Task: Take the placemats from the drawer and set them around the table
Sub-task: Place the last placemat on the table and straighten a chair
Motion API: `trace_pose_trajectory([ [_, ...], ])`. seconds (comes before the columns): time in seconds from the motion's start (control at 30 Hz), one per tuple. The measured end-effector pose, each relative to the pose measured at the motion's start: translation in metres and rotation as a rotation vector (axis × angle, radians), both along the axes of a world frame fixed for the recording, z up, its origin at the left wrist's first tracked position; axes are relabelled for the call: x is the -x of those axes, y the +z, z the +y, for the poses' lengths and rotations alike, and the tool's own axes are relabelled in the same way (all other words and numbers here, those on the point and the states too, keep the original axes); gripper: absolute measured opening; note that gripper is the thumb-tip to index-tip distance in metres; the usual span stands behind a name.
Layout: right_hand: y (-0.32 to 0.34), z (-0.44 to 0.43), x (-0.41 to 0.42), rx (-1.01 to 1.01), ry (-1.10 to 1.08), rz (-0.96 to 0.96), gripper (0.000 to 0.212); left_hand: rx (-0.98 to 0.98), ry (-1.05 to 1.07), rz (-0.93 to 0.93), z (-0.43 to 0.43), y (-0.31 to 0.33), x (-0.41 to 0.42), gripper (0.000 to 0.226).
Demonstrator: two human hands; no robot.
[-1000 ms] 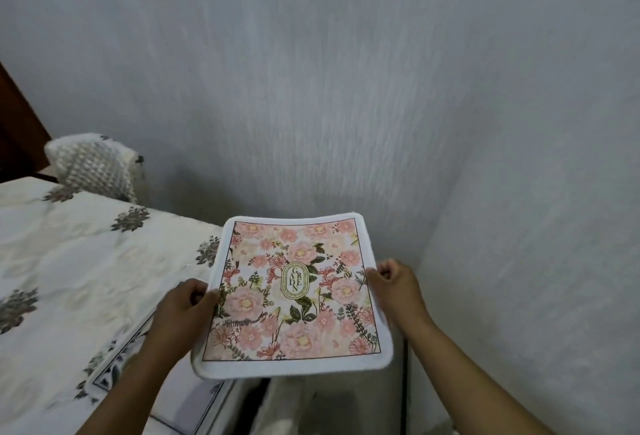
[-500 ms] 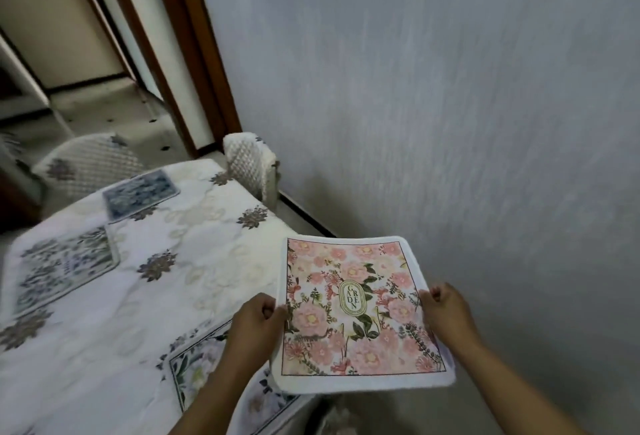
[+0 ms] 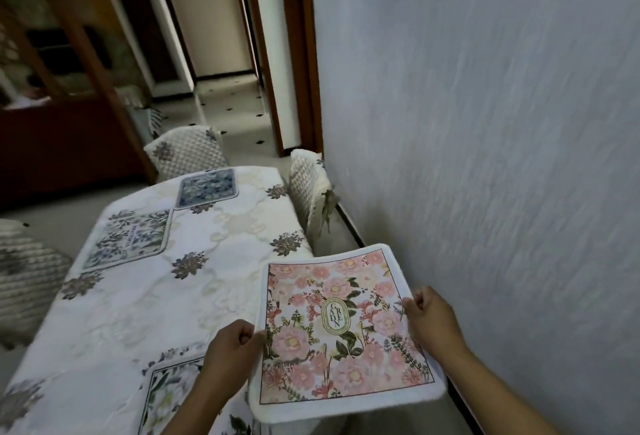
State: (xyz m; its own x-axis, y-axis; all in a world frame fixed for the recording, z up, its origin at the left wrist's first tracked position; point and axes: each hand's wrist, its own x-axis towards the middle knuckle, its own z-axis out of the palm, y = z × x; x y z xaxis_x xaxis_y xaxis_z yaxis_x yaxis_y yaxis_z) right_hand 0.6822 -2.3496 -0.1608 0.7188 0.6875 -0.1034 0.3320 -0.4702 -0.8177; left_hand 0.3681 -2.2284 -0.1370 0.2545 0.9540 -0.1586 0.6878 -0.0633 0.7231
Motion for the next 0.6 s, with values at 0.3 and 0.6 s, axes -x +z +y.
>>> trace_pose_trajectory([
  [0.3, -0.009, 0.105, -0.089, 0.129, 0.1, -0.096, 0.026, 0.038, 0.089, -0.062, 0.098, -0.035, -0.085, 0.035],
  [0.6, -0.025, 0.22, -0.154, 0.199, 0.234, -0.116, 0.03, 0.093, 0.188, -0.051, 0.15, -0.04, -0.133, 0.039],
])
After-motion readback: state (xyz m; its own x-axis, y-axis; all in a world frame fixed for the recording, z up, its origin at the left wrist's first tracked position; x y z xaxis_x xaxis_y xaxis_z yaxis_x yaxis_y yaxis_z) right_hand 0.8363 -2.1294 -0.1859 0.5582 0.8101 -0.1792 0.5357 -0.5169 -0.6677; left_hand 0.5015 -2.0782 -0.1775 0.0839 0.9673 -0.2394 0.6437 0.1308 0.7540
